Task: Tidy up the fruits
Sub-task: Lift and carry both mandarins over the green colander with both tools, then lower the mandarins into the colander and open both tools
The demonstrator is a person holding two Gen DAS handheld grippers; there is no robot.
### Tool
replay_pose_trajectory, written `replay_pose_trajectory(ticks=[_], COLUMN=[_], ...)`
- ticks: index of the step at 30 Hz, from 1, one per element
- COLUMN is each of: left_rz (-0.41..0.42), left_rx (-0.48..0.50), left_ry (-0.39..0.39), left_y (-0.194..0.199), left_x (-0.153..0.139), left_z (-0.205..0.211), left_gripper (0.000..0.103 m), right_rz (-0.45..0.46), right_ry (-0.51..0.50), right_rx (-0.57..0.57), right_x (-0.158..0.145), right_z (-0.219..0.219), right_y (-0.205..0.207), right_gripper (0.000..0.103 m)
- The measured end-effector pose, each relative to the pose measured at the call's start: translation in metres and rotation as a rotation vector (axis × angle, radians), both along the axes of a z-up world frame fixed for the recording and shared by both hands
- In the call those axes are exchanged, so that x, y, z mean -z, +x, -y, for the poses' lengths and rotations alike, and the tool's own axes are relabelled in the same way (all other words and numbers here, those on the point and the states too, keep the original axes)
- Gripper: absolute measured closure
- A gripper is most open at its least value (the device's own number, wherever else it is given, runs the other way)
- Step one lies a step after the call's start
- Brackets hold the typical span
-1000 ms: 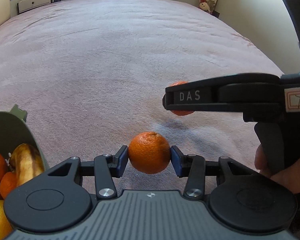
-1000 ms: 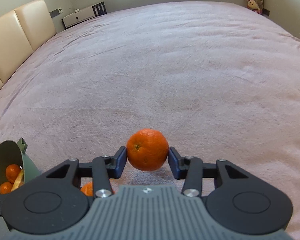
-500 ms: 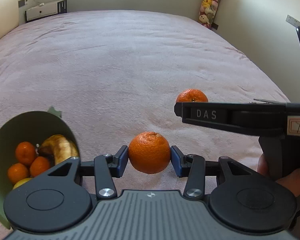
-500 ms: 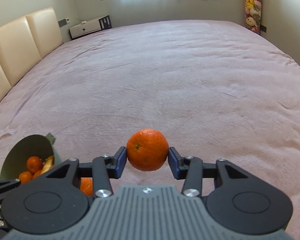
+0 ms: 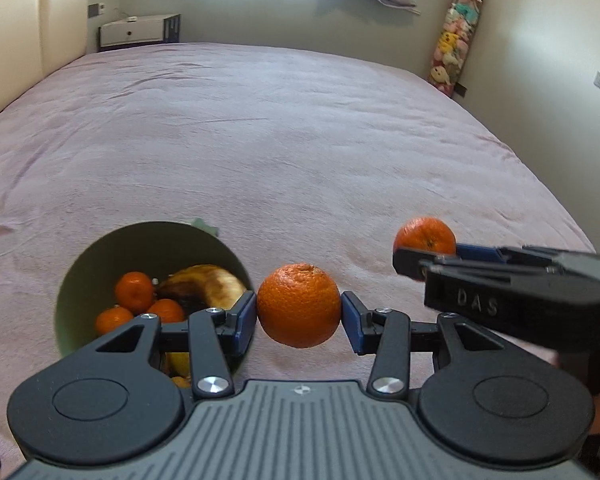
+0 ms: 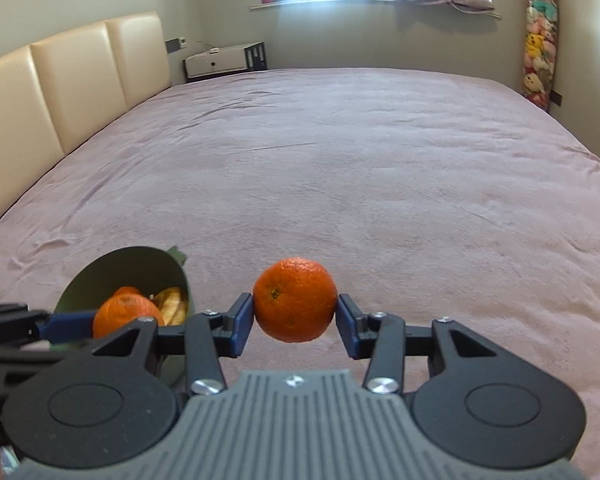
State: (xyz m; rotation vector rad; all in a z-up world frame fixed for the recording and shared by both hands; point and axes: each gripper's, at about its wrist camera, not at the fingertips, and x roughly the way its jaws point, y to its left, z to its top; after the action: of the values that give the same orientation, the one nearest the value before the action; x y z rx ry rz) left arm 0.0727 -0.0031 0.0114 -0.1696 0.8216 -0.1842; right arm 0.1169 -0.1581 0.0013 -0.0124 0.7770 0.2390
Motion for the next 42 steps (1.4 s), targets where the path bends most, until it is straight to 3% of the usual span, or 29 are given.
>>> replay_pose_trajectory(ticks=[18,27,42], left_rz=[-0.054,-0.111,-0.159], left_rx=[-0.199,-0.249,-0.329], left_ry=[-0.087,-0.121,-0.16], left_y=[0.005,0.018,0.041], left_x=[0.012,0.029,0.054], left_z=[-0.094,-0.12,-0.148], left_gripper=[0.052,0.052,0.052], right_rz=[0.029,0.044,0.04], right_ry=[-0.008,-0.012,-0.051], right_rx=[-0.222,-0.346,-0.438], right_x=[0.007,0.02,0.047], right_z=[-0.083,-0.12,-0.153], right_y=[-0.011,0.001,0.027], right_gripper=[0.06,0.06,0.061])
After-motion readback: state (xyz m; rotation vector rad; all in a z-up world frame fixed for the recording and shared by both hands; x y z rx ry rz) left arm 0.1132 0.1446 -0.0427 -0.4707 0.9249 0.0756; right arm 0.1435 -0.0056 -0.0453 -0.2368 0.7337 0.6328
